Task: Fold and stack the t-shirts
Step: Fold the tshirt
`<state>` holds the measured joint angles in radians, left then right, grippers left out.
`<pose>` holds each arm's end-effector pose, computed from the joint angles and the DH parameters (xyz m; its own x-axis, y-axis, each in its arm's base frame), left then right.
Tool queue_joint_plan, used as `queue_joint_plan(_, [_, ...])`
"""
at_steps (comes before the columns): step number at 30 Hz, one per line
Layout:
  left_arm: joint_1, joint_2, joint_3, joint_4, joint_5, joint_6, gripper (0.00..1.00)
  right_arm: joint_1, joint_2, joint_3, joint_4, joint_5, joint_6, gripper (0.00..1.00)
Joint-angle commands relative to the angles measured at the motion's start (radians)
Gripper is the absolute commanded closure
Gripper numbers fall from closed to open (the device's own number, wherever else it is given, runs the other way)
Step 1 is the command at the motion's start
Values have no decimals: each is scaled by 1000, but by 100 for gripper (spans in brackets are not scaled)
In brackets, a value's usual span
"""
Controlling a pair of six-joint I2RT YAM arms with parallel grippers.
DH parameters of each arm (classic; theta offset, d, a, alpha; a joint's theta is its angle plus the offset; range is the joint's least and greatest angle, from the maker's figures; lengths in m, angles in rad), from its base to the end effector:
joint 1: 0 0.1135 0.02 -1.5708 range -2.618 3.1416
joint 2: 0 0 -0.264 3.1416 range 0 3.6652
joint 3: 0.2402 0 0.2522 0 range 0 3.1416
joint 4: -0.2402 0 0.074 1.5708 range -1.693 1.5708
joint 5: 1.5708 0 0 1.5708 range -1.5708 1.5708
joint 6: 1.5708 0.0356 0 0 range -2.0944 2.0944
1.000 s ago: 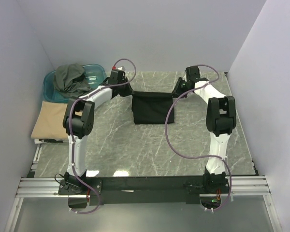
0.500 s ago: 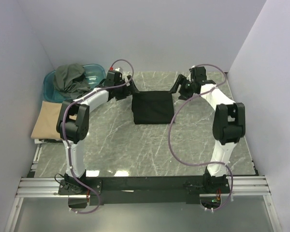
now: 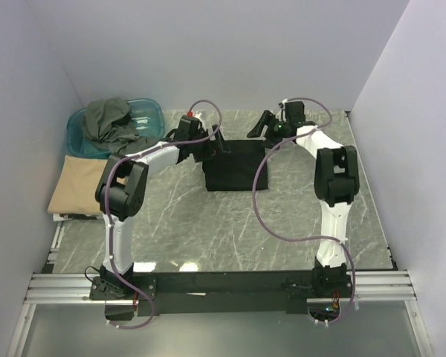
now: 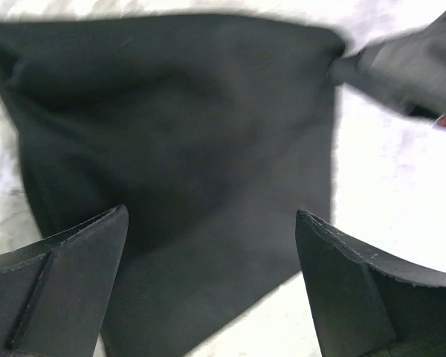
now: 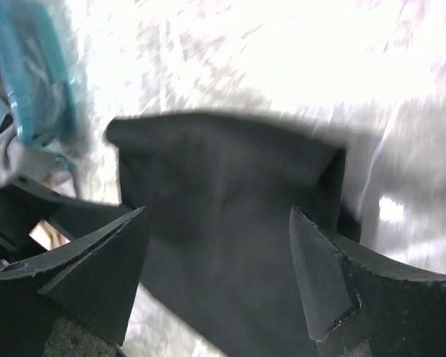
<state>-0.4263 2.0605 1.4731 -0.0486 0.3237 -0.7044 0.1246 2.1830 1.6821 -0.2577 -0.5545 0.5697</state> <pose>0.4214 -0.2038 0.1967 -0.8169 -0.3033 -0.4907 0.1260 0.7362 -0.6649 0.4849 0.0796 0.1928 -0.8363 0.3574 -0.4158 -0.0401 0.7165 0.6965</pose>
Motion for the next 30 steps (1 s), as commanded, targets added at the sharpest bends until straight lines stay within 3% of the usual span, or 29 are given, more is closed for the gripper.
queue_joint_plan(1, [4, 53, 12, -19, 11, -3, 1, 3, 81, 108, 15, -32, 21, 18])
queue_joint_plan(5, [4, 82, 9, -49, -18, 14, 1, 3, 170, 189, -26, -18, 18, 18])
queue_joint_plan(10, [6, 81, 52, -92, -37, 40, 1, 4, 164, 228, -66, -12, -4, 18])
queue_joint_plan(17, [-2, -51, 41, -89, -52, 63, 1, 3, -38, 206, -101, 21, -57, 18])
queue_joint_plan(24, [-2, -192, -85, -134, -202, 45, 1, 3, -405, -245, -2, 142, -62, 17])
queue_joint_plan(30, [-2, -152, -88, -183, -273, 49, 1, 3, -701, -609, 44, 247, -57, 16])
